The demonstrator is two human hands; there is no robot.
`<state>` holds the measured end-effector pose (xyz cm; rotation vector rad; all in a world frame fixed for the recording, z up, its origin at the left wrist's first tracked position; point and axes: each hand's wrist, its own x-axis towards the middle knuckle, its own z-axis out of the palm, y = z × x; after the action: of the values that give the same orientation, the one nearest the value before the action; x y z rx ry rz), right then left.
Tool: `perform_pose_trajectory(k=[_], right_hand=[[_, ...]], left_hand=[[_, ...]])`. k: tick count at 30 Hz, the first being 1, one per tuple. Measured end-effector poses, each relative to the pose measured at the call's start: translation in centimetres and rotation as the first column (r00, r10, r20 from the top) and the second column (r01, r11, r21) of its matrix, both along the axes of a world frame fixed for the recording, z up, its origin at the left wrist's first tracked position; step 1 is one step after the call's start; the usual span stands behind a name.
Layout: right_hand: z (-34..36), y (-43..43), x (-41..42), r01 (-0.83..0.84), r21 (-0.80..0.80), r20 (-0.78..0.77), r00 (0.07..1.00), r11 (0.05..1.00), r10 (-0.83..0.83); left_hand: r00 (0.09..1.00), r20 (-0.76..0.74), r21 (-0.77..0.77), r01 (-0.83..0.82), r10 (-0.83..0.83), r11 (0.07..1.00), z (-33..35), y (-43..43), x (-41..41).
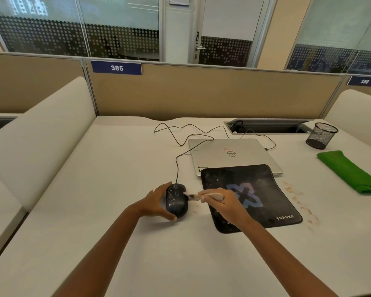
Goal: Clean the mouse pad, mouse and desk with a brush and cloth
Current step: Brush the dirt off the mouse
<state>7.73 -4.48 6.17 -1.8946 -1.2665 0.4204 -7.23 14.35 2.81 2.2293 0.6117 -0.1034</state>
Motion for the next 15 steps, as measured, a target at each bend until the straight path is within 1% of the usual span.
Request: perform_pose_trajectory(k=[5, 11, 15], right_hand=[[-0.8, -2.2, -1.1, -0.001, 0.021, -0.068, 0.998, 1.000, 0.003], [-1.6, -3.4, -2.5, 0.013, 0.048, -0.220, 0.976, 0.999, -0.002], [-2.1, -3.3, -3.5, -0.002, 0.062, -0.260, 0.965, 0.998, 0.018]], left_hand=[[1.000, 0.008, -0.003, 0.005, -0.005, 1.000, -0.1, 0.1, 0.0], [1.000, 0.026, 0.002, 0.014, -0.014, 1.000, -0.1, -0.1, 0.0], [0.999, 0.024, 0.035, 0.042, -0.043, 0.998, 0.1, -0.4, -0.1]])
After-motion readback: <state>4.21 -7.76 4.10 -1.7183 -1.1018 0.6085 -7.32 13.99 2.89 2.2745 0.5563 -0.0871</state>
